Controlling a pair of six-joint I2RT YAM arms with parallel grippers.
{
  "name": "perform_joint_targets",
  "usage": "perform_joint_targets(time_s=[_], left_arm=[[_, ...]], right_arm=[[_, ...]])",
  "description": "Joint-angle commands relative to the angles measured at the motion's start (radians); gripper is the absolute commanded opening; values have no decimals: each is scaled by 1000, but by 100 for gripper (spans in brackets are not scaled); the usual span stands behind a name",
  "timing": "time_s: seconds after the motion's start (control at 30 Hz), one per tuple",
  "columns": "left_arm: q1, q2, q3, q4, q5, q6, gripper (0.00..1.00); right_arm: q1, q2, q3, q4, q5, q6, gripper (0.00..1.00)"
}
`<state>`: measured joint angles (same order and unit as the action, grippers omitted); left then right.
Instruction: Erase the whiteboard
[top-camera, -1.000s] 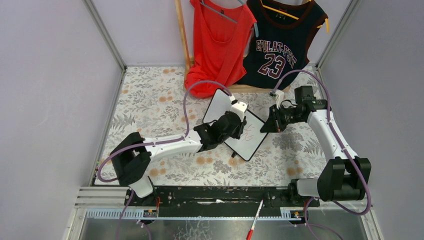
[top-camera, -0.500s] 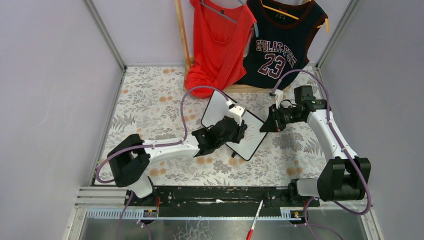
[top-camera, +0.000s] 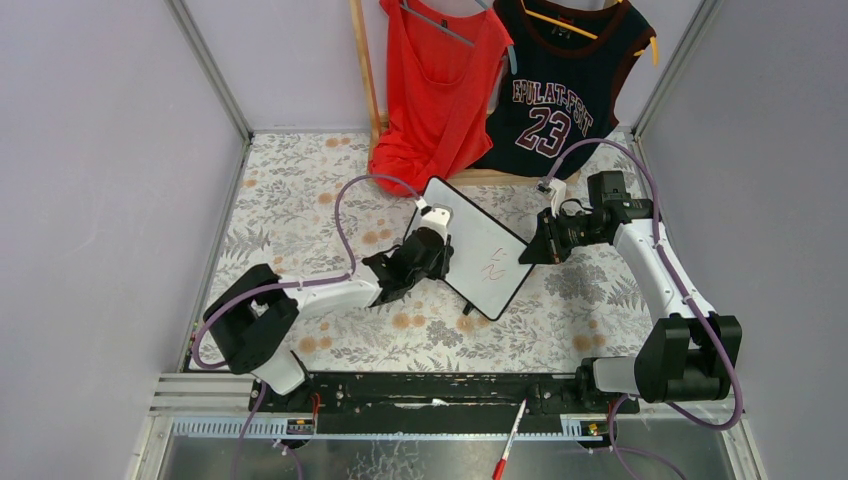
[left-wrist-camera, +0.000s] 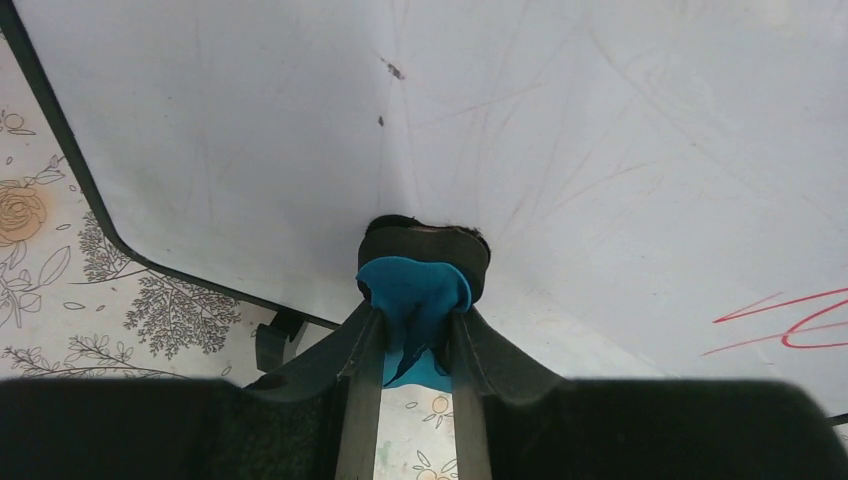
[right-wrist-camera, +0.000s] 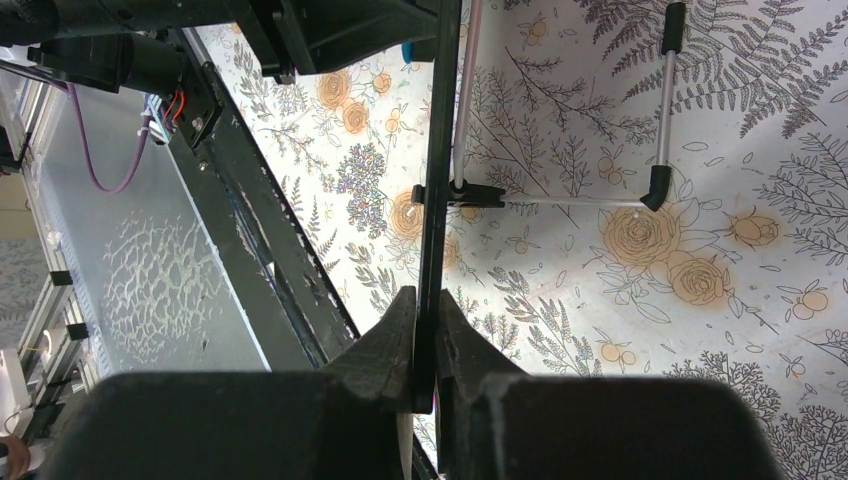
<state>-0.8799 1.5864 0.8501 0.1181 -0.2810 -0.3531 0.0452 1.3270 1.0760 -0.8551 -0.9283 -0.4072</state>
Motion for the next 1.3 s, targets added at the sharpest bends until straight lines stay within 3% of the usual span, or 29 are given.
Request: perform_joint_targets(time_s=[0.0,0.13,0.73,1.27], left_arm=[[27,1,7,21,-50,20,0],[13,11,37,19,-8,-5,0],[-261,195,359,-15,9,-33,0],[-320,212,456,-44,-14,-6,0]], right_arm=[[33,-15,18,-39,-92,-37,0],[33,-14,18,-41,-92,-38,0],[40,-12,20,-43,-92,-40,0],[45,-11,20,-42,-92,-41,0]])
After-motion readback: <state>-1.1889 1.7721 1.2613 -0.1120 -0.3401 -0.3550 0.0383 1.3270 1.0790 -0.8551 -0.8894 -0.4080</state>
